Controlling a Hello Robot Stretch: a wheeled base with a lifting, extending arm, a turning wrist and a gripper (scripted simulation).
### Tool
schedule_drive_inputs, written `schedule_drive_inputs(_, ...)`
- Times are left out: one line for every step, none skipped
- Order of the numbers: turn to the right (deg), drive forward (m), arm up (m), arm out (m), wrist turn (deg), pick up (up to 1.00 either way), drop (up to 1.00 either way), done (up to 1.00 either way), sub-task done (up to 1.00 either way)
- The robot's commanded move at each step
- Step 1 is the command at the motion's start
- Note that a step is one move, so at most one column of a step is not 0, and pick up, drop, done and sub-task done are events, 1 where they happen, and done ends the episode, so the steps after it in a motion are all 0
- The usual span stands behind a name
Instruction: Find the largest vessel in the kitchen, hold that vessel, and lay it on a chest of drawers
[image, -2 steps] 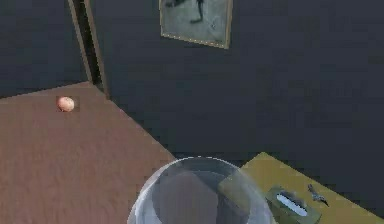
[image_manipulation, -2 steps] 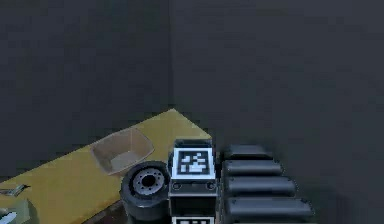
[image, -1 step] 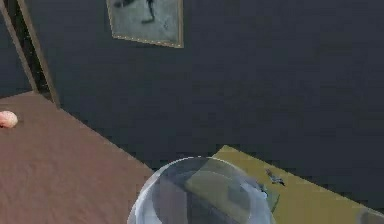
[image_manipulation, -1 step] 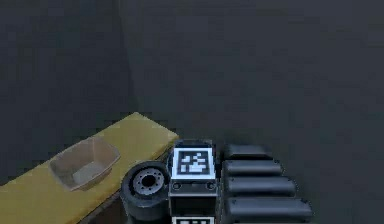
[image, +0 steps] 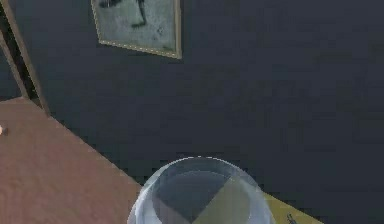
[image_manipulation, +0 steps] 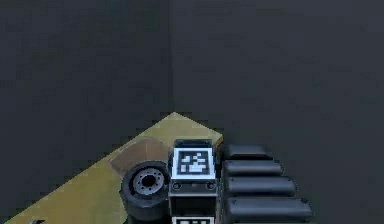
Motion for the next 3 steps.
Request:
schedule_drive_inputs(15.0, 0.00, 0.00, 0.00, 0.0, 0.00, 0.00, 0.00, 0.00)
schedule_drive_inputs(0.0, 0.00, 0.00, 0.28, 0.0, 0.00, 0.00, 0.00, 0.00)
schedule_drive_inputs(0.0, 0.00, 0.00, 0.00, 39.0, 0.00, 0.00, 0.00, 0.00)
